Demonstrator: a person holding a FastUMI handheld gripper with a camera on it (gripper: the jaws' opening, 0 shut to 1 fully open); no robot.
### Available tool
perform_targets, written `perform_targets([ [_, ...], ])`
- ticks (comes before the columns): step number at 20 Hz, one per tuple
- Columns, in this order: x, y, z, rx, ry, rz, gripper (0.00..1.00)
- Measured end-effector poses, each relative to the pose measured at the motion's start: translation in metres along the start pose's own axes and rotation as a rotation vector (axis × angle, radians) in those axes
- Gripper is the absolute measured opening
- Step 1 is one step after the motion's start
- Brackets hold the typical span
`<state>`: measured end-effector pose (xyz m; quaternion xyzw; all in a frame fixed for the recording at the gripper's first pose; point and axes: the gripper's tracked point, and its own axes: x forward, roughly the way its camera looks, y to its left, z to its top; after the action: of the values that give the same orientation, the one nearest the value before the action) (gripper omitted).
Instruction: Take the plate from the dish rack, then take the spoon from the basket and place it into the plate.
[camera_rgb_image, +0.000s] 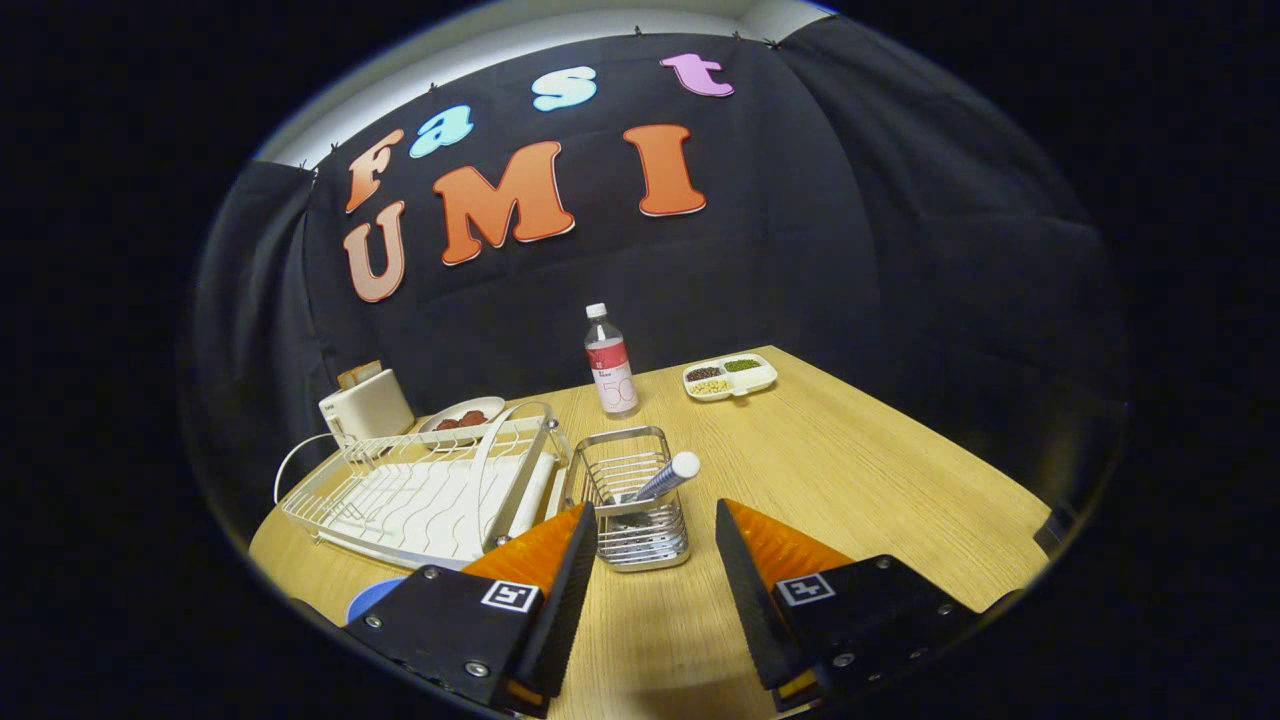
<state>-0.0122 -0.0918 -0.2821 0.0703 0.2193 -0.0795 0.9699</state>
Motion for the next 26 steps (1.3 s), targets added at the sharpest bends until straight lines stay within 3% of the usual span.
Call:
perform_targets([
  [3,0.015,-0.002,0.011,-0.025,-0.039,-0.010,0.66],
  [8,0.022,0.010,0.013,-0.076,-0.041,-0.007,0.27],
  [10,0.019,0.021,0.015,-0.051,-0.047,0.022,0.19],
  [12,0.020,0.016,0.022,-0.059,-0.061,-0.016,0.10],
  [18,-0.005,0.031,0.062,-0.052,-0.114,0.011,0.08],
  [26,-0.082,0.052,0.092,-0.039,-0.151,0.128,0.07],
])
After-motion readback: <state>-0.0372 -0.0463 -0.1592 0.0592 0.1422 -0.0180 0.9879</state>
